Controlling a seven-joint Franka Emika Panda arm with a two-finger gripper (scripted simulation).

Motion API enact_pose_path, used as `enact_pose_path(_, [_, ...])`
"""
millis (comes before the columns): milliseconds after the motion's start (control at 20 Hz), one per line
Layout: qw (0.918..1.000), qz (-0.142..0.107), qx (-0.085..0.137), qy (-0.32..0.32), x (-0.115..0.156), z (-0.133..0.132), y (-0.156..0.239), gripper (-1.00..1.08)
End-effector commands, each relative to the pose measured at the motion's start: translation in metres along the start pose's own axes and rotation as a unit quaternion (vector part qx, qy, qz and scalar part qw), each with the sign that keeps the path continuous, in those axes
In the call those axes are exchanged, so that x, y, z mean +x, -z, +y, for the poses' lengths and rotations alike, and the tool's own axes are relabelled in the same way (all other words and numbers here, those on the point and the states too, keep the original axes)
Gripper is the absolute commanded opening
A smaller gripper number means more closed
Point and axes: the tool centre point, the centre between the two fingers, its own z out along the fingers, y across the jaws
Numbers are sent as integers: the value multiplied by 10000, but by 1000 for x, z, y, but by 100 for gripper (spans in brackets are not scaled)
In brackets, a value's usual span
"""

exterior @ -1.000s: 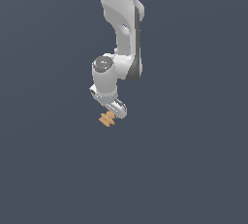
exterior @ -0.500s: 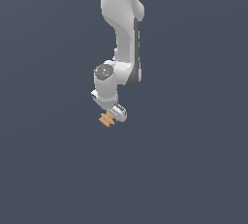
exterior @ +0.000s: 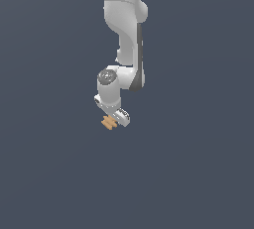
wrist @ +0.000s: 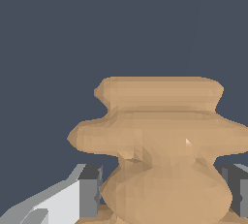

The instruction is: Pick up the object and move it to a goal position.

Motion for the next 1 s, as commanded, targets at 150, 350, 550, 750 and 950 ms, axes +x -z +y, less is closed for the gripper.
enact_pose_path(150, [10000, -1, -4, -1, 0, 0, -1, -100])
enact_pose_path(350, [10000, 5, 0, -9, 1, 1, 0, -100])
enact_pose_path(550, [10000, 5, 0, -9, 2, 1, 7, -100])
enact_pose_path(750, [10000, 5, 0, -9, 6, 1, 24, -100])
enact_pose_path(950, [10000, 4, 0, -12, 12, 1, 51, -100])
